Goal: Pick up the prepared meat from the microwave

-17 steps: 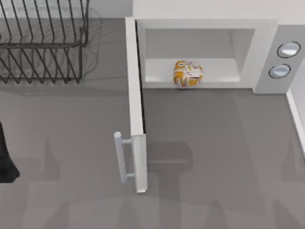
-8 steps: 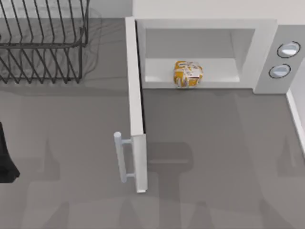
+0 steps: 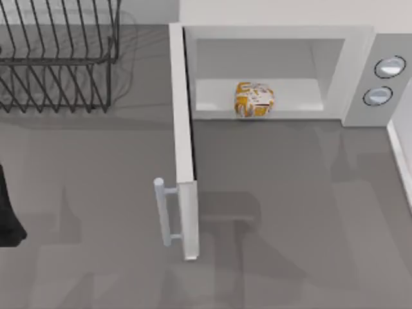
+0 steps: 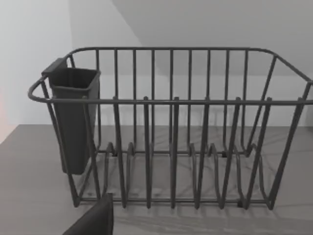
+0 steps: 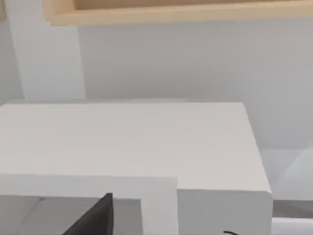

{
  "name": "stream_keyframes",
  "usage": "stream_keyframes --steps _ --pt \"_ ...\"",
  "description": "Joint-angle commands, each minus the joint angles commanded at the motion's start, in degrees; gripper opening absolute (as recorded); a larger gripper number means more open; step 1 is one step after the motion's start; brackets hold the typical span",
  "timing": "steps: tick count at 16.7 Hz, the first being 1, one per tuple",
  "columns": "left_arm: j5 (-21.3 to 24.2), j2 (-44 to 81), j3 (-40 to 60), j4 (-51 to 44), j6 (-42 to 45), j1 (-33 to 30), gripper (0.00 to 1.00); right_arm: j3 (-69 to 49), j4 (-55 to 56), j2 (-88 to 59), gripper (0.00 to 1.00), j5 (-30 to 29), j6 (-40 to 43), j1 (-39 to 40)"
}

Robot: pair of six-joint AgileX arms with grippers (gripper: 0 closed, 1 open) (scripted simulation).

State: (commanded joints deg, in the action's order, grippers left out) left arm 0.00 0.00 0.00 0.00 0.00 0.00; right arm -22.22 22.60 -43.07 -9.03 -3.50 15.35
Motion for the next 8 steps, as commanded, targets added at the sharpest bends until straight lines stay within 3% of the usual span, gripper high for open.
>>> stream_keyframes --steps 8 --pt "0.0 0.0 0.0 0.0 0.0 0.0 1.00 -24.3 18.4 -51.5 1.00 -12.8 -5.6 13.3"
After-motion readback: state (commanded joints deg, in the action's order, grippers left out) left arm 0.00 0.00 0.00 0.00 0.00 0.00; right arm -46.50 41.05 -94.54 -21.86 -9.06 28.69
